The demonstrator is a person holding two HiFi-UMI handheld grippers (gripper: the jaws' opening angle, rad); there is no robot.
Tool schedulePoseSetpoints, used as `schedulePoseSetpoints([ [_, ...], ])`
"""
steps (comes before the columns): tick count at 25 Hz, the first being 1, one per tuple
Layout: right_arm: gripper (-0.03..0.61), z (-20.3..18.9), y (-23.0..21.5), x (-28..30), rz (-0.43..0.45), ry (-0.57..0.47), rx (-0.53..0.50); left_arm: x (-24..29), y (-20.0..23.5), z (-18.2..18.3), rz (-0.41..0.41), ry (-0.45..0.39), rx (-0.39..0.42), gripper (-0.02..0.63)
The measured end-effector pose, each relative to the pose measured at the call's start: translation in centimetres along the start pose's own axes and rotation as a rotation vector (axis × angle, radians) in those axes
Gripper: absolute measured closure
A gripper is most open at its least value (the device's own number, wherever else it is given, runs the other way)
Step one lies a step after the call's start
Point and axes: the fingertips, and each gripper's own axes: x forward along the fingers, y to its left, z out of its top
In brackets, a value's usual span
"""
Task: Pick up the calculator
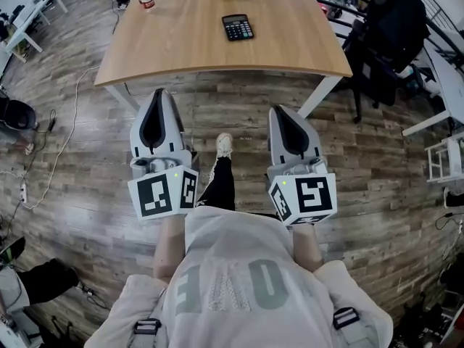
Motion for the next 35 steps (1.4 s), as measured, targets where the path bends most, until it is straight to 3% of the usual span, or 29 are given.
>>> schedulePoseSetpoints([
  [7, 0.560, -1.5, -3.0, 9.5, 0.024, 0.039, -0.007, 8.7, 2.5, -4.3, 0.024, 0.028, -0.028, 0.606],
  [13, 0.560, -3.3, -6.4, 21.3, 0.071, 0.129, -0.053, 19.7, 4.8, -9.6, -0.030, 0.135, -0.057, 0.605],
  [22, 0.560, -1.2, -12.7, 37.8, 0.054, 0.119, -0.030, 36.8, 8.0, -13.3, -0.094, 0.148, -0.068, 0.604],
  [28, 0.560, -0.5, -16.5, 44.0, 0.024, 0.121, -0.021, 44.3, 8.0, -16.2, -0.150, 0.187, -0.089, 0.604],
  [35, 0.560, -0.6, -19.4, 46.5, 0.030, 0.117, 0.027, 48.4, 5.4, -17.3, -0.196, 0.206, -0.095, 0.604],
])
